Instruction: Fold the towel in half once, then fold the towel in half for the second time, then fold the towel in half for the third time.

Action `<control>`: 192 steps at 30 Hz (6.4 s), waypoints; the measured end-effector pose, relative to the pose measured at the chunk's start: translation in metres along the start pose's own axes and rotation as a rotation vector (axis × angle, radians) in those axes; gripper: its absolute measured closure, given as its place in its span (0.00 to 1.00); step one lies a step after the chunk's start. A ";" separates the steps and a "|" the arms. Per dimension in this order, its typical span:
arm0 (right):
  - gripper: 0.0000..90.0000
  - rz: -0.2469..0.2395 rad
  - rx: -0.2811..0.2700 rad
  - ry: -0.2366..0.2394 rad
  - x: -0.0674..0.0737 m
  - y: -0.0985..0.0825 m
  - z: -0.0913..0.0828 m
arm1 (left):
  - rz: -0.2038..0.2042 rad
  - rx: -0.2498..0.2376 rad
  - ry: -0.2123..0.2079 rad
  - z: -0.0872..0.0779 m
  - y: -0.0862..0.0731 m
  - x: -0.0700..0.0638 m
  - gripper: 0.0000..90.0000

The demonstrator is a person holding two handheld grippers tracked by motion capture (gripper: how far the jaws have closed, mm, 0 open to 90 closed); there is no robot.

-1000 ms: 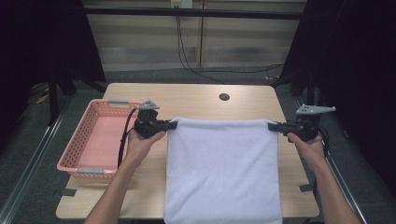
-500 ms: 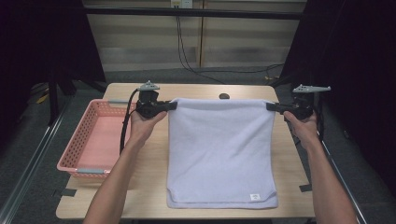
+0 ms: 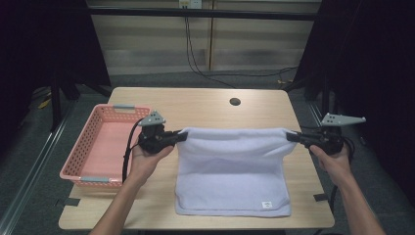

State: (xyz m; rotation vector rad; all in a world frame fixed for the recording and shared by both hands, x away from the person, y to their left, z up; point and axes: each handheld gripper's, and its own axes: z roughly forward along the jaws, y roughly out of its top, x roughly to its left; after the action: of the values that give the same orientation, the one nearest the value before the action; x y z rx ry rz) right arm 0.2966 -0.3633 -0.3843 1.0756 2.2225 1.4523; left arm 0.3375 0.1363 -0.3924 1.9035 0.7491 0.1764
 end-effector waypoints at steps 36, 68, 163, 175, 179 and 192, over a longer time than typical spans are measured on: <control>0.68 0.048 0.180 0.135 0.079 -0.113 -0.041 | 0.009 0.180 -0.185 -0.054 -0.119 -0.046 0.75; 0.61 -0.016 0.343 -0.098 0.064 -0.108 0.054 | 0.016 0.321 -0.094 0.033 -0.107 -0.022 0.75; 0.86 -0.247 0.292 0.199 0.219 -0.067 0.203 | -0.103 0.329 -0.048 0.088 -0.071 0.027 0.82; 0.88 -0.110 0.215 0.282 0.209 -0.039 0.189 | -0.226 0.175 -0.112 0.061 -0.049 0.032 0.88; 0.88 -0.094 0.188 0.296 0.210 -0.029 0.185 | -0.233 0.144 -0.112 0.053 -0.039 0.032 0.88; 0.88 -0.083 0.067 0.370 0.222 0.025 0.176 | -0.177 0.054 -0.056 0.007 0.014 0.024 0.88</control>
State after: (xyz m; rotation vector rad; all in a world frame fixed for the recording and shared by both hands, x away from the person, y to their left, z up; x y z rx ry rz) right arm 0.2580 -0.0826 -0.4067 0.7705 2.5457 1.6622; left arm 0.3653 0.1410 -0.3881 1.8743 0.8872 -0.0076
